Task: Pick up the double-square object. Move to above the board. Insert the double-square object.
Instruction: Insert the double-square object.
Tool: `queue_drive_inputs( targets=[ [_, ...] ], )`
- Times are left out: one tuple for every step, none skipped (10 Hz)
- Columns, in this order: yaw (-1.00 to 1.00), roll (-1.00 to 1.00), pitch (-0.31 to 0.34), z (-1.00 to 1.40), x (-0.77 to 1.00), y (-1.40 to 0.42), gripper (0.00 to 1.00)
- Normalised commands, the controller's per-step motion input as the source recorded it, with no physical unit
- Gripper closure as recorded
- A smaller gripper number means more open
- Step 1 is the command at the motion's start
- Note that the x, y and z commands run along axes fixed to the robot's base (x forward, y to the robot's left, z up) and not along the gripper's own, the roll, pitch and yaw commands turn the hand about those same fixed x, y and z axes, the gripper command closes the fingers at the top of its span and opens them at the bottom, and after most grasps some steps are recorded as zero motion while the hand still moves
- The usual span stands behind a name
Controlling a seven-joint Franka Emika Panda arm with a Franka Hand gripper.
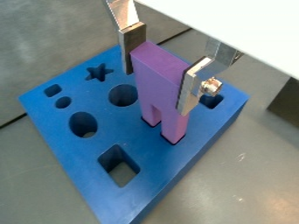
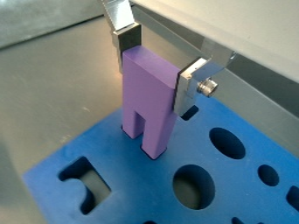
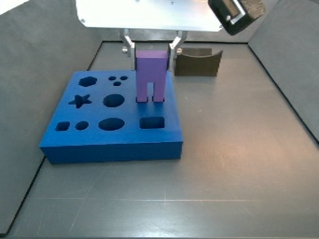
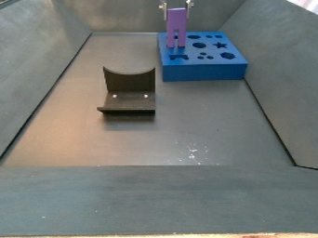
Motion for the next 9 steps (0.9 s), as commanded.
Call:
queue_drive_inputs(
  targets=[
    [0.08, -0.40, 0.000, -0.04, 0.00, 0.03, 1.00],
    [0.09, -0.23, 0.000, -0.03, 0.00, 0.00, 1.00],
    [0.08, -0.15, 0.000, -0.26, 0.00, 0.00, 1.00],
    [0.01, -0.17, 0.000, -0.53, 0.06, 0.00, 1.00],
    [0.00, -0.16, 0.011, -0.59, 0.07, 0.00, 1.00],
    [0.00, -0.11, 0.034, -0.58, 0.08, 0.00, 1.00],
    [0.00, -0.11, 0.031, -0.55, 0.07, 0.00, 1.00],
    [0.00, -0.11, 0.000, -0.45, 0.04, 0.00, 1.00],
    [0.00, -0.17, 0.000, -0.19, 0.01, 0.00, 1.00]
  ],
)
